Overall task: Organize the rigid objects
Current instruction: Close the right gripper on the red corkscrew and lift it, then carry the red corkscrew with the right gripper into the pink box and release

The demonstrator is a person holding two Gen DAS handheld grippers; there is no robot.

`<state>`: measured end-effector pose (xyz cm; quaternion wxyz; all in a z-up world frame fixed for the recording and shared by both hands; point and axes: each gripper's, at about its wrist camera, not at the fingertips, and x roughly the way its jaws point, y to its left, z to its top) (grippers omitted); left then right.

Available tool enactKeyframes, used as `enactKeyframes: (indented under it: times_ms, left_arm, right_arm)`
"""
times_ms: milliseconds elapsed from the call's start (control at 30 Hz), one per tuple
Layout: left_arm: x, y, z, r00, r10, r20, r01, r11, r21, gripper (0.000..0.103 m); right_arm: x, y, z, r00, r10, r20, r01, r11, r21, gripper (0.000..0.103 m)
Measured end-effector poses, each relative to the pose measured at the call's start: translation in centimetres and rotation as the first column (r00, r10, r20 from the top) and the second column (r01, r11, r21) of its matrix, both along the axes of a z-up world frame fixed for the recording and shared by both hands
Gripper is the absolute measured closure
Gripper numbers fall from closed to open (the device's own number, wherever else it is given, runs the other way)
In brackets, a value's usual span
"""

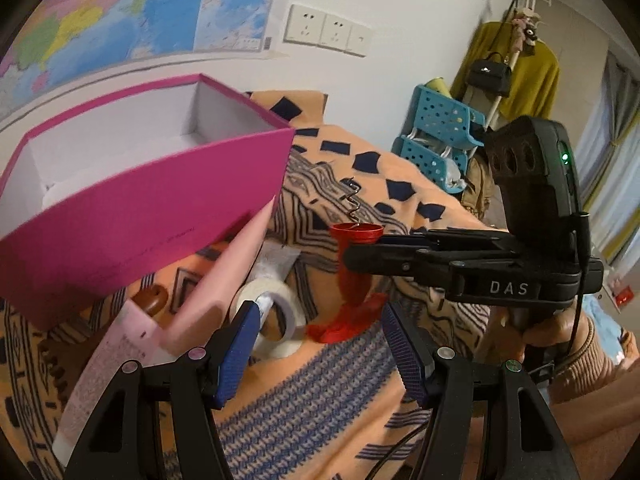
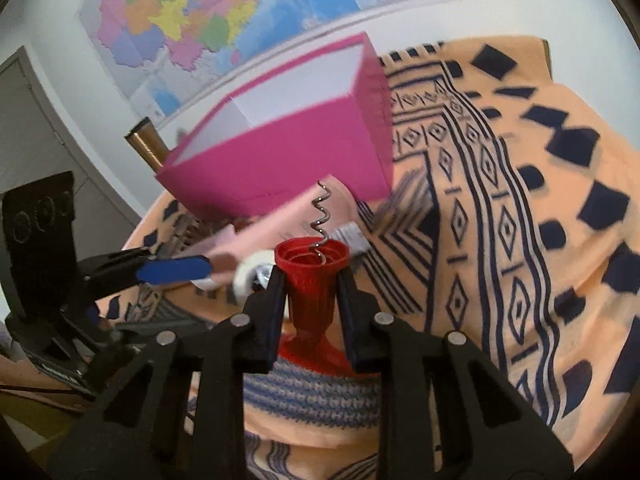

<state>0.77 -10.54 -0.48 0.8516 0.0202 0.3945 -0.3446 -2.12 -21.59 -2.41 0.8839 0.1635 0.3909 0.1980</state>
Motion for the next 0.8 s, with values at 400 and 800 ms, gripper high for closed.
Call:
enactKeyframes:
  times_ms: [400,800]
  left_arm:
    - [1.0,-1.0,1.7,0.999,-0.014,0.049,0.015,1.0,-0.022,0.048]
    - [3.8,0.2,4.9,0.992,0.049,0.119,-0.045,0.998,-0.033,0.069]
  right_arm:
    - [1.8,2.0,4.1,0.988,0.099,0.117,-0.098,0.995,-0.013,0.076]
    - [5.3,3.1,8.0,0.961,0.155,0.227,-0.153,0.988,-0.026,0.076]
